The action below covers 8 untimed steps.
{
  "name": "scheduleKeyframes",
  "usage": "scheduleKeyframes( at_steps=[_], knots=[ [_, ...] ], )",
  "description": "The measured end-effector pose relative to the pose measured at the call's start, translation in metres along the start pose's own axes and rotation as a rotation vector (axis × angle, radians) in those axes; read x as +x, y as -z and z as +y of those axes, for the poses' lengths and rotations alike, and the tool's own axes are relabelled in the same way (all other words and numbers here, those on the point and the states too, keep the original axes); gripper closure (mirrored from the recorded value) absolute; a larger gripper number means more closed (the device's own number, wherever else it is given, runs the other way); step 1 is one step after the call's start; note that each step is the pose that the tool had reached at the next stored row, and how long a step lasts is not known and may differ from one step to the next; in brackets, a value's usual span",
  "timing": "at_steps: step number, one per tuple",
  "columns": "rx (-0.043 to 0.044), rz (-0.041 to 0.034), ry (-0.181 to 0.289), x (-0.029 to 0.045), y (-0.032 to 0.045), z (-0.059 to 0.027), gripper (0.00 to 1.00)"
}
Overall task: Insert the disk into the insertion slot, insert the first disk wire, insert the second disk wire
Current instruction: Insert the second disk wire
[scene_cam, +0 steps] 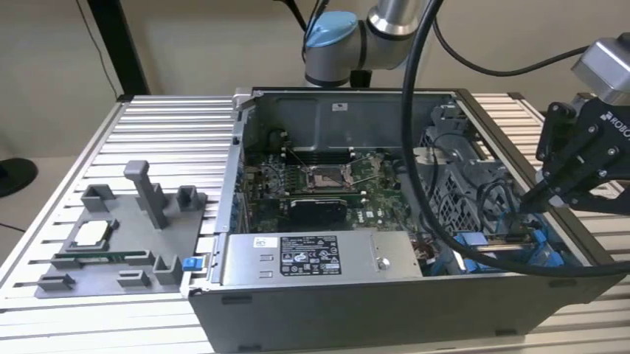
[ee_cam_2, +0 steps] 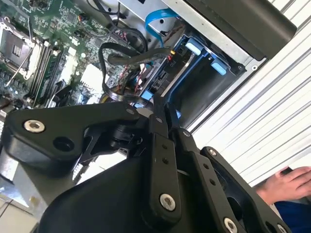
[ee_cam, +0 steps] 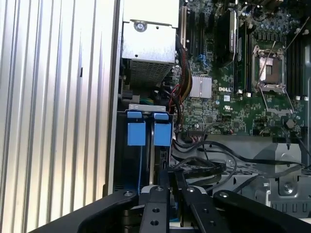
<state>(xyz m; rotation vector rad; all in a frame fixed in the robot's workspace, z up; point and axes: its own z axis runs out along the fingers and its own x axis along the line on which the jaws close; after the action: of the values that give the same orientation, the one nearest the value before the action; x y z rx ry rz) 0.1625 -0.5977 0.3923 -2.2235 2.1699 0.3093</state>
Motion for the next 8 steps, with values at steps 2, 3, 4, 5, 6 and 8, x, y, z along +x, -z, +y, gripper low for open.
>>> scheduleKeyframes(
  at_steps=[2,3,4,5,6,8],
  knots=[
    [0.0078,0.0031,0.001,0.0002,-0.0021,0.0007,1.0],
    [0.0113,0.0047,0.001,0.0003,-0.0035,0.0018,1.0],
    [0.0155,0.0058,0.002,0.0004,-0.0047,0.0027,1.0],
    [0.0201,0.0066,0.002,0.0004,-0.0058,0.0033,1.0],
    [0.0254,0.0074,0.003,0.0001,-0.007,0.004,1.0],
    [0.034,0.0088,0.004,-0.0005,-0.0094,0.0052,1.0]
  ],
)
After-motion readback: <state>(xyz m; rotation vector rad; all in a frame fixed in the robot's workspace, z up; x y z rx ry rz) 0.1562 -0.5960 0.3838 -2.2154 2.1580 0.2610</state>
